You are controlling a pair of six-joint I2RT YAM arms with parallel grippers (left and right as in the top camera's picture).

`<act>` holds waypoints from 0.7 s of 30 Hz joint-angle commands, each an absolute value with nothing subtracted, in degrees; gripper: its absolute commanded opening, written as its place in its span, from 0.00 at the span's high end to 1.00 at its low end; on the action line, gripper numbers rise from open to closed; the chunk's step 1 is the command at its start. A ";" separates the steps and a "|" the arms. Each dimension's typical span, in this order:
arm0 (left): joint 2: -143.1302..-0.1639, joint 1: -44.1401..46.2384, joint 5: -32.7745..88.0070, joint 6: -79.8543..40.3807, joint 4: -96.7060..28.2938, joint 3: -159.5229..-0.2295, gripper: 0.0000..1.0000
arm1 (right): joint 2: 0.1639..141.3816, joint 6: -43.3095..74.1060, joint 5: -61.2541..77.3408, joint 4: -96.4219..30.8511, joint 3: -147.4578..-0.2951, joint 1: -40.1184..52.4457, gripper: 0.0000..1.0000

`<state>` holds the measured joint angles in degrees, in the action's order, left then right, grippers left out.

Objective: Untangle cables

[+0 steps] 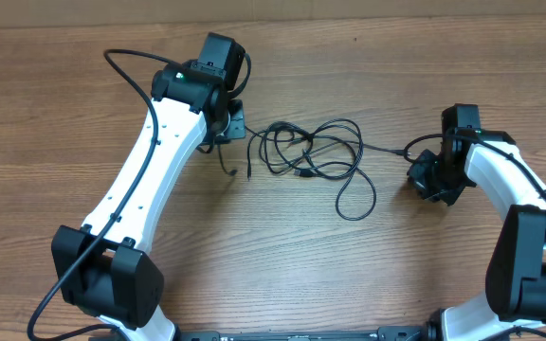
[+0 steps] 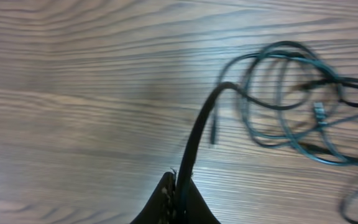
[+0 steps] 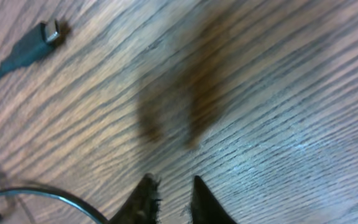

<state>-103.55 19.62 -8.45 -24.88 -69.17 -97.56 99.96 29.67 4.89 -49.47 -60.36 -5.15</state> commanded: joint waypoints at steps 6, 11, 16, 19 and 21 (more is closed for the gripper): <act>-103.77 18.74 -15.42 -25.96 -75.13 -97.54 0.96 | 99.37 29.71 2.96 -48.90 -60.05 -4.99 0.94; -103.77 17.02 -15.57 -25.93 -78.74 -97.54 0.96 | 99.37 29.69 2.98 -47.42 -60.05 -4.99 0.96; -103.77 12.12 -15.75 -27.83 -79.20 -97.54 0.96 | 99.39 29.74 3.05 -45.71 -60.05 -4.99 0.96; -103.77 8.51 -4.01 -26.72 -78.26 -97.54 0.96 | 99.39 30.13 4.27 -45.71 -60.05 -4.97 0.93; -103.77 6.90 5.48 -22.68 -76.88 -97.54 0.96 | 99.39 30.11 7.22 -45.71 -60.05 -4.91 0.89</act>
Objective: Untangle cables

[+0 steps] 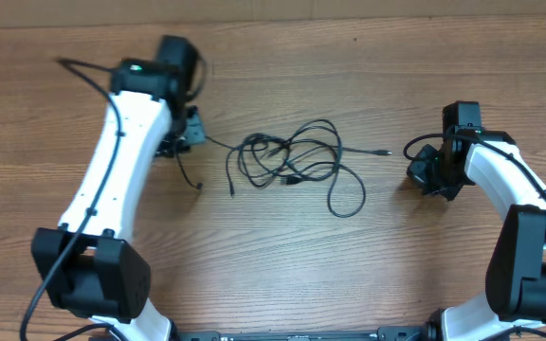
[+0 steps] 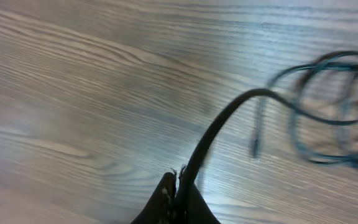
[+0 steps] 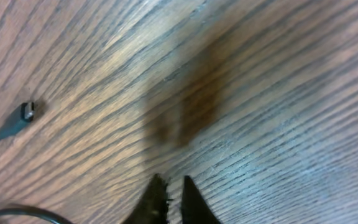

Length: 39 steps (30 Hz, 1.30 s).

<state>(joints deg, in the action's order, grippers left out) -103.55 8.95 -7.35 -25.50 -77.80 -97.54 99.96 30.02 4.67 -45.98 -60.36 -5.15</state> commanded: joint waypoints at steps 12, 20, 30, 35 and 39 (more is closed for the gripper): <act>-103.77 8.75 10.44 -19.27 -74.24 -97.43 0.35 | 99.39 29.85 16.23 -45.76 -60.05 -4.82 0.65; -103.79 12.51 10.13 -22.98 -63.26 -94.70 0.64 | 99.39 29.65 18.55 -45.52 -60.05 -4.82 0.62; -103.83 20.51 10.07 -31.97 -47.77 -89.06 0.47 | 99.39 29.69 18.55 -45.52 -60.05 -4.82 0.63; -103.85 24.12 9.98 -42.78 -38.79 -85.19 0.46 | 99.39 29.69 18.55 -45.43 -60.05 -4.82 0.63; -104.05 26.68 10.20 -52.64 -29.80 -80.71 0.46 | 99.39 29.69 18.55 -45.12 -60.05 -4.82 0.63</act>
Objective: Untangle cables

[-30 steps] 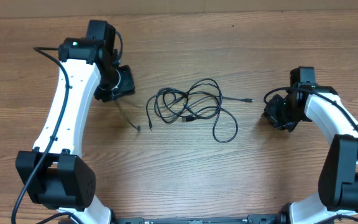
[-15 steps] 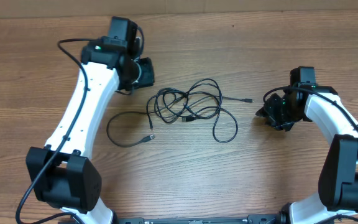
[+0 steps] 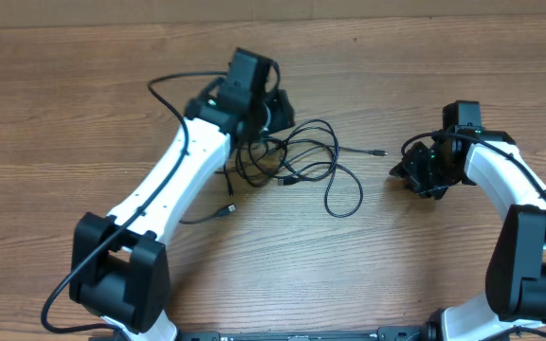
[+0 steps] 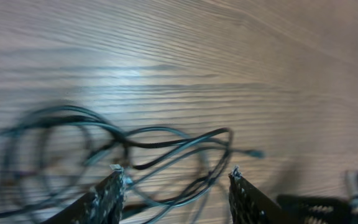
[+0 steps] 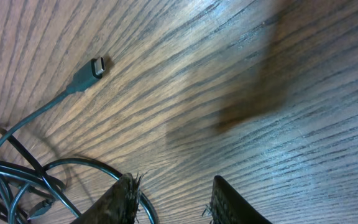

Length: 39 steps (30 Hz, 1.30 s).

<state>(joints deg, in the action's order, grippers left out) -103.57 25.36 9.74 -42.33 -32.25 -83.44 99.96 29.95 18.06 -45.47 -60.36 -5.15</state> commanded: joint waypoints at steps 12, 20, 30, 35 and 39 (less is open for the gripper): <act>-107.59 30.46 6.68 -67.94 -18.17 -77.65 0.49 | 99.39 29.67 18.55 -45.10 -60.05 -4.82 0.63; -110.10 27.31 15.11 -24.51 -13.74 -79.35 0.42 | 99.39 29.67 18.52 -45.08 -60.05 -4.82 0.63; -111.50 25.19 17.89 -4.16 -22.52 -83.59 0.38 | 99.39 29.67 18.52 -44.16 -60.05 -4.82 0.62; -115.13 26.81 17.85 5.30 -27.68 -83.57 0.49 | 99.39 29.69 18.52 -43.20 -60.05 -4.82 0.62; -116.95 26.65 17.80 5.04 -26.74 -83.57 0.63 | 99.39 29.69 18.55 -43.16 -60.05 -4.82 0.62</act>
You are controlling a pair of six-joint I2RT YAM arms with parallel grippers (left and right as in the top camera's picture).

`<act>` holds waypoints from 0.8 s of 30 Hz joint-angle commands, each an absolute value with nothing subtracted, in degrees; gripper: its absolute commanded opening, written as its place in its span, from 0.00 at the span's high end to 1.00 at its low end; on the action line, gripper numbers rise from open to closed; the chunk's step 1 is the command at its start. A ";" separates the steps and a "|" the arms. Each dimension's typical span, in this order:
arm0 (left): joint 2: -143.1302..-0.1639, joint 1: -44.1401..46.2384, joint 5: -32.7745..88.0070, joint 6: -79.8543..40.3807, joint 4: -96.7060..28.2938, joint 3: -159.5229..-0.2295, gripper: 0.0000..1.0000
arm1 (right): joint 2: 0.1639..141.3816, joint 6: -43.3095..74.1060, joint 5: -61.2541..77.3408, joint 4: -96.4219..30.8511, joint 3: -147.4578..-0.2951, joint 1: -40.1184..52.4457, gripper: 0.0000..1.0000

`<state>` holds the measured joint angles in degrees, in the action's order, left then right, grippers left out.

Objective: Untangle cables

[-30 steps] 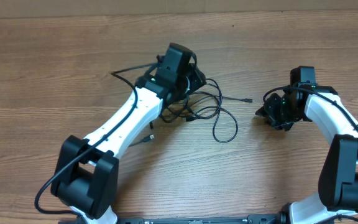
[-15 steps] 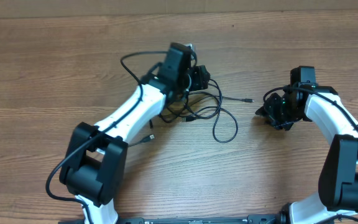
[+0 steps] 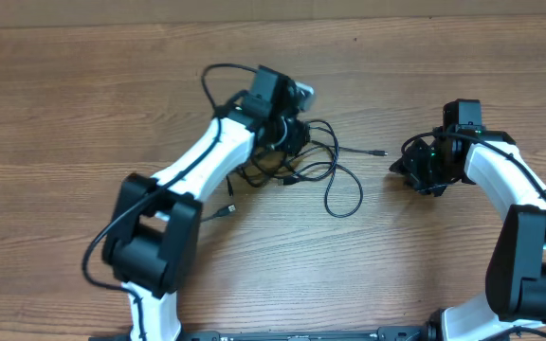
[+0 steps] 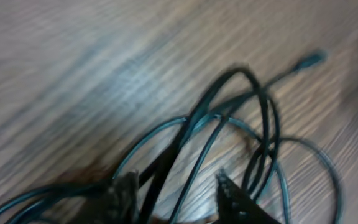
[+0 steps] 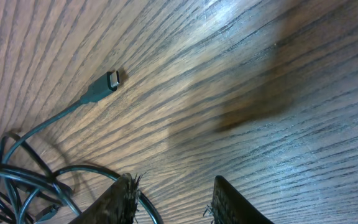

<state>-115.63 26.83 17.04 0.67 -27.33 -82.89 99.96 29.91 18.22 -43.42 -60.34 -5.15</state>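
A tangle of dark thin cables (image 3: 316, 163) lies mid-table, with one free end pointing right (image 3: 379, 152). My left gripper (image 3: 290, 144) is down on the tangle's upper left. In the blurred left wrist view it (image 4: 176, 190) is open, with cable strands (image 4: 197, 155) running between the fingers. My right gripper (image 3: 404, 169) stands open to the right of the tangle. In the right wrist view it (image 5: 178, 199) has bare wood between the fingers, a USB-C plug (image 5: 109, 80) ahead and a cable loop (image 5: 73, 171) beside its left finger.
A separate cable end with a plug (image 3: 227, 210) lies in front of the left arm. A loop (image 3: 344, 201) hangs off the front of the tangle. Wood table (image 3: 444, 66) all around; the left arm's own cable arcs above it (image 3: 218, 71).
My left gripper, open above the tangle's upper left edge then, now sits lower and further right, with strands between its open fingers. The right gripper has barely shifted and is still open.
First my left gripper was shut on a black cable left of the tangle, the right nearly shut at the right. Then the left was further left with the cable and the tangle had shifted left. Later both were open, that cable lying at the front left. Now the left is in the tangle.
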 commanded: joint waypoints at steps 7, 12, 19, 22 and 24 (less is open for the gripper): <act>-116.95 26.50 17.43 3.01 -24.69 -85.19 0.73 | 99.39 29.69 18.55 -43.62 -60.05 -4.82 0.62; -116.88 26.48 17.43 3.01 -25.74 -87.18 0.85 | 99.39 29.69 18.55 -43.62 -60.05 -4.82 0.61; -116.53 26.50 17.72 1.28 -25.93 -87.24 0.96 | 99.39 29.67 19.62 -43.86 -60.05 -4.82 0.62; -115.35 26.50 19.66 0.60 -27.40 -88.33 0.96 | 99.39 28.84 24.40 -43.81 -60.05 -4.82 0.62; -114.19 26.50 21.52 0.58 -29.02 -89.60 0.96 | 99.39 26.59 28.97 -43.77 -60.05 -4.82 0.58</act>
<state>-116.90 26.74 17.80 1.48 -27.75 -86.52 99.96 29.39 21.85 -43.83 -60.34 -5.15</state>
